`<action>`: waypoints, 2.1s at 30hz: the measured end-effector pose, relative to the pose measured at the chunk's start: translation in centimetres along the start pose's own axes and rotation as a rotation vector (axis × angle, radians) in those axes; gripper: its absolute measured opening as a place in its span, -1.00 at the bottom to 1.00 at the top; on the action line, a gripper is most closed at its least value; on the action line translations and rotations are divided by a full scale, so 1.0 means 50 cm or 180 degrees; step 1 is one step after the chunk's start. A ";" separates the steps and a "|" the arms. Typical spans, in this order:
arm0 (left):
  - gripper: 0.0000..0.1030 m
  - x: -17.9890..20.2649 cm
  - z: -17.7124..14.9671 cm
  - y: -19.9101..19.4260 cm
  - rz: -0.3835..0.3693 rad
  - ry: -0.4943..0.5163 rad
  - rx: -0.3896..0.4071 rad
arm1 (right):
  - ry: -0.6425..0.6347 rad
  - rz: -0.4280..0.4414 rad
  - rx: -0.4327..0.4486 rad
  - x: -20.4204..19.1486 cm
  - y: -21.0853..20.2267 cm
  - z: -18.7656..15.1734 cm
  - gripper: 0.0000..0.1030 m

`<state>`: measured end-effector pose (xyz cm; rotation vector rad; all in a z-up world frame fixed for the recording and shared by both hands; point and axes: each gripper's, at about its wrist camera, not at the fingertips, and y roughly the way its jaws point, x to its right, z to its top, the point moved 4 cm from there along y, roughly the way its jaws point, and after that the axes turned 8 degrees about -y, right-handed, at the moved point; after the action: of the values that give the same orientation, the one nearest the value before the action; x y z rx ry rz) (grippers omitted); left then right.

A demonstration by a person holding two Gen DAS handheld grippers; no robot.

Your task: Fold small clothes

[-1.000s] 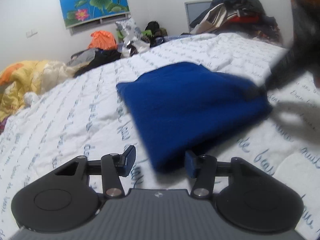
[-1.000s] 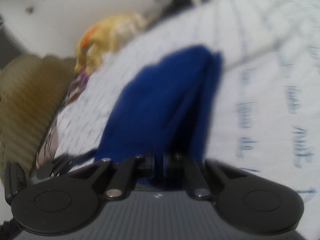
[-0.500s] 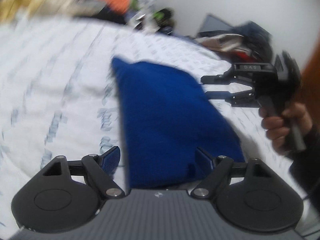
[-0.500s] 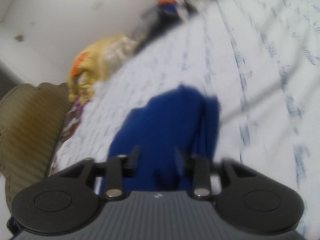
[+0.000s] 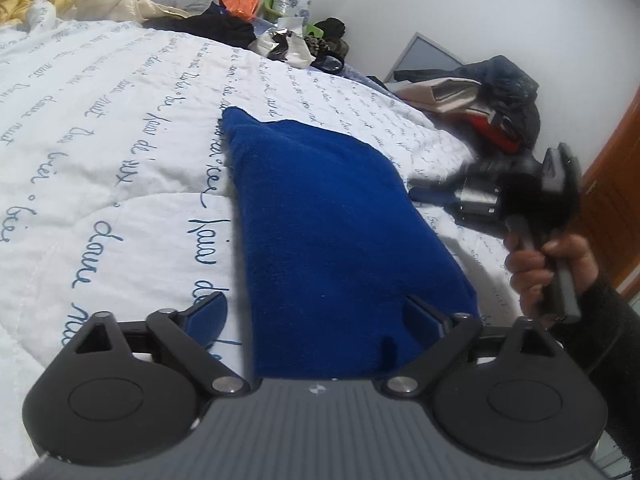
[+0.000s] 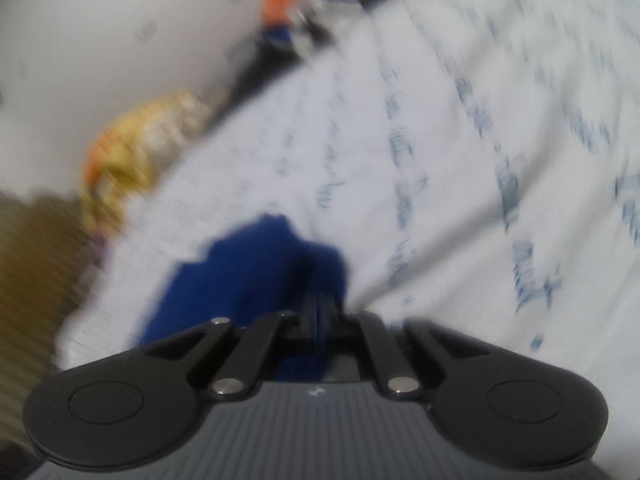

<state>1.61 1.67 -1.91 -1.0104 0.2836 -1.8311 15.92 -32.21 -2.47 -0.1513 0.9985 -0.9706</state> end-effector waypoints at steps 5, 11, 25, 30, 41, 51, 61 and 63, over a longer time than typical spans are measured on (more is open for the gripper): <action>0.87 0.009 -0.006 0.005 0.0073 0.0116 0.0013 | -0.0460 -0.0081 0.0055 -0.077 0.030 0.036 0.48; 0.90 0.008 -0.010 0.002 0.0119 0.0192 -0.0014 | -0.0769 -0.0349 -0.0166 -0.084 0.102 0.022 -0.86; 0.82 -0.043 0.017 -0.005 -0.0397 -0.0731 -0.0216 | -0.0274 0.0015 -0.0210 -0.047 -0.020 -0.083 0.55; -0.69 -0.049 0.017 0.026 -0.0174 -0.0827 -0.0416 | -0.0833 -0.0098 -0.0174 -0.110 -0.015 -0.161 -0.40; 0.60 0.019 0.011 -0.070 0.0208 0.0351 0.0203 | -0.0737 -0.0124 0.0358 -0.128 -0.127 -0.167 -0.25; 0.61 0.096 -0.060 0.042 0.0363 0.1332 0.0105 | -0.2138 -0.0414 0.0123 -0.213 -0.007 -0.224 -0.31; 0.69 0.069 -0.075 0.024 0.0708 0.1219 0.0079 | -0.2389 -0.0673 0.0039 -0.211 -0.062 -0.313 0.01; 0.49 0.069 -0.061 0.000 0.0548 0.0982 0.0010 | -0.2182 -0.0683 -0.0120 -0.217 -0.072 -0.296 0.01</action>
<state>-1.23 -1.92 -2.05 -0.6757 0.5374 -1.8240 0.42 -21.76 -2.07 -0.5901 0.3712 -0.9928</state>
